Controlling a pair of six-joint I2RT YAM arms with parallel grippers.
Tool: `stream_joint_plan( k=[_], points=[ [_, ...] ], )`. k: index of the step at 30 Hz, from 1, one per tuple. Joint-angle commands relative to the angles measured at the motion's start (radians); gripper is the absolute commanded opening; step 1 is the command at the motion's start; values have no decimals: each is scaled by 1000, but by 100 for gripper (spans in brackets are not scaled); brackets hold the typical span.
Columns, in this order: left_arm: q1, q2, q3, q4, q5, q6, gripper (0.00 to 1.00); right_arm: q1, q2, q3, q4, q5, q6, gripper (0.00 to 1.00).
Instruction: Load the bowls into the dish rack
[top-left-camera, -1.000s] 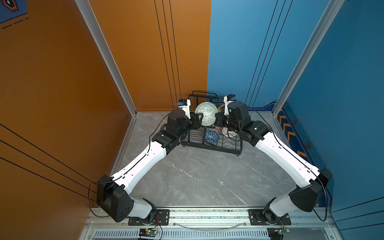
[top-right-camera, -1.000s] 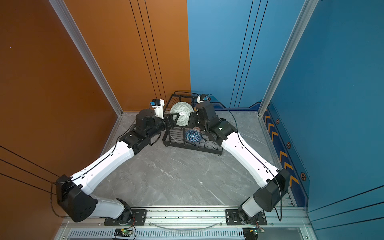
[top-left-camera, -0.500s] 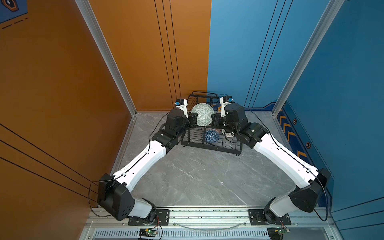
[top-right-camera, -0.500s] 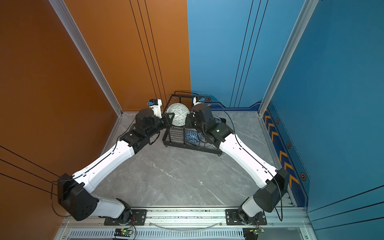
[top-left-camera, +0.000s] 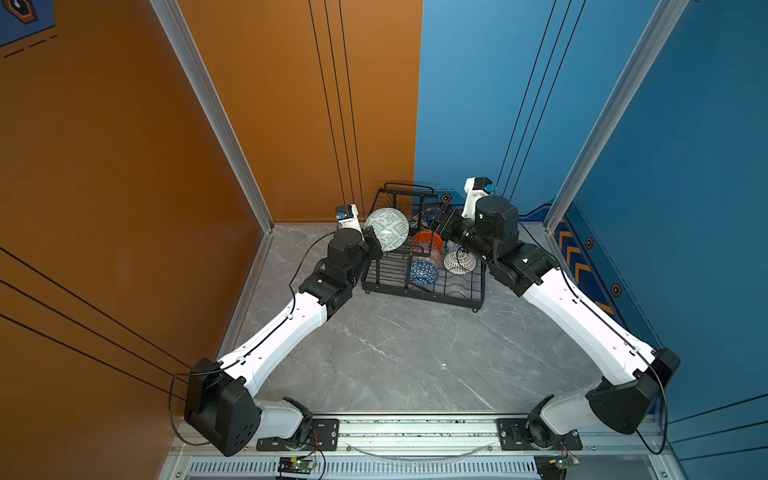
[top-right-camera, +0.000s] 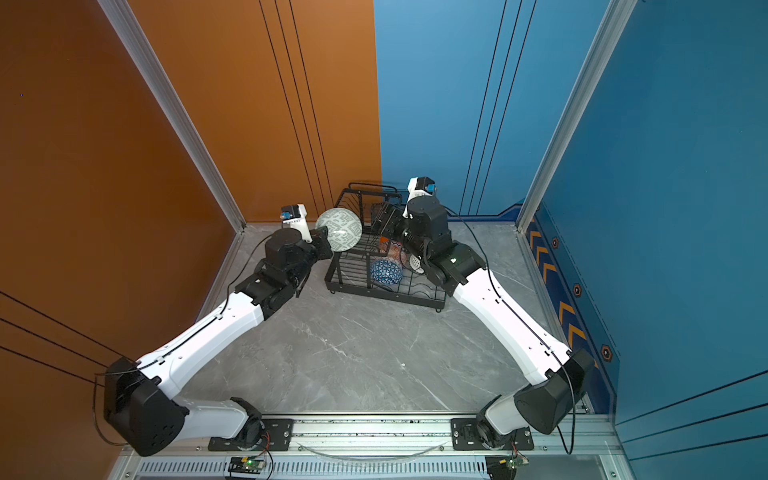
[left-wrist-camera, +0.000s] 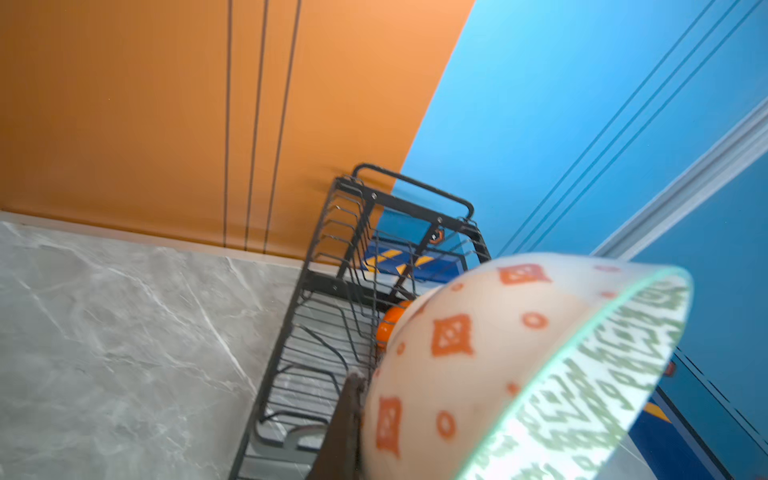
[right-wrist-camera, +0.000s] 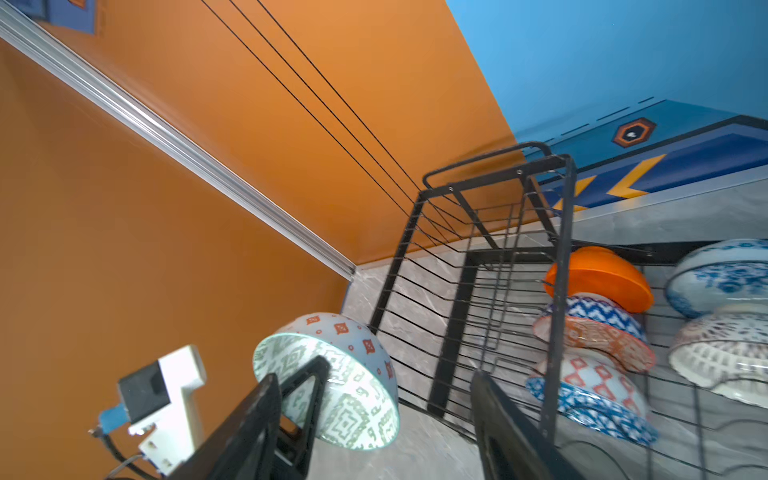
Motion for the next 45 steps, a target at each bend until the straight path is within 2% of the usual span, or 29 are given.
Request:
stream_joint_plan(
  k=[1,7,13,18,29,31,45],
  points=[
    [-24,-23,-19,196,-177,109,0,0,31,-7,139,-98,175,73],
    [-85,-23,-73,373,-280,269,0,23,146,73,245,-208,330,73],
    [-111,-26,-116,472,-315,348,0,59,215,120,281,-236,384,72],
    [-131,-11,-155,542,-337,408,0,63,240,126,311,-252,419,68],
    [-131,36,-150,607,-370,475,0,69,192,59,331,-255,417,67],
    [-130,44,-150,625,-408,490,0,70,187,53,336,-262,419,67],
    [-114,57,-135,672,-414,546,0,106,158,23,348,-256,418,64]
  ],
)
